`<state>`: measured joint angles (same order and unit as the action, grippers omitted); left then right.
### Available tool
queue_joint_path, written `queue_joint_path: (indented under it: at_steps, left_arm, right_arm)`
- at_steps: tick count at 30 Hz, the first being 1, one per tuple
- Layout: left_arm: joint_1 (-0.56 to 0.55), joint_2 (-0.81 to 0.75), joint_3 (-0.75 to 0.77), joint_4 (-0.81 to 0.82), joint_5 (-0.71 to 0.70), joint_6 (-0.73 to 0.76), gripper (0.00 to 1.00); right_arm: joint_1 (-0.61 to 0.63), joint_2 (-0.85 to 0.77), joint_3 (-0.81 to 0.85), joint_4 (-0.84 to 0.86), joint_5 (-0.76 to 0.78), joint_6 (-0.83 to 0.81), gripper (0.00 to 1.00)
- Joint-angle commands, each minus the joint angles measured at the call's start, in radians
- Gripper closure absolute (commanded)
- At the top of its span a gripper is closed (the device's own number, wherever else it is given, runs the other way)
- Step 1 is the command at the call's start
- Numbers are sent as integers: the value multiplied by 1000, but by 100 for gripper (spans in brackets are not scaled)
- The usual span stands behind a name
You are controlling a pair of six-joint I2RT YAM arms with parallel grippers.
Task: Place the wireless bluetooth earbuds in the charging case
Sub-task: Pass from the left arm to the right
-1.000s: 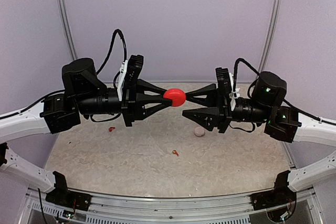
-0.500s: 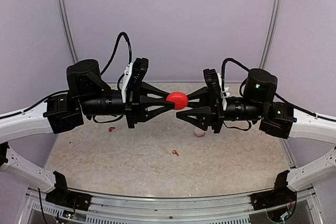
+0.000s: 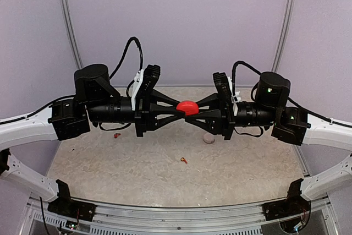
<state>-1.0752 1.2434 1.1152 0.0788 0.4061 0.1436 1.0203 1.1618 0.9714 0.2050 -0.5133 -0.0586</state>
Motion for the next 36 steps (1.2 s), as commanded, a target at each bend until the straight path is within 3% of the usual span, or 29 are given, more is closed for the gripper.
queue_joint_path:
  at_steps: [1,4,10,13,23,36]
  left_arm:
    - [-3,8,13,-5,-17,23,85]
    - [-3,10,17,-7,-21,23,83]
    - [-5,5,26,6,-46,12,56]
    - [-9,5,32,13,-72,8,52]
    - [-7,-5,40,57,-111,-28,51]
    - [12,-18,45,74,-80,-73,51]
  right_arm:
    - [-5,-1,18,-1,-21,6,76]
    - [-5,-2,13,1,-21,4,81]
    - [-5,-2,1,1,-8,-5,88]
    - [-5,-3,-2,0,-5,-13,91]
    - [-5,-11,-18,-10,-1,-32,98]
    - [-5,-23,-38,-11,5,-55,100]
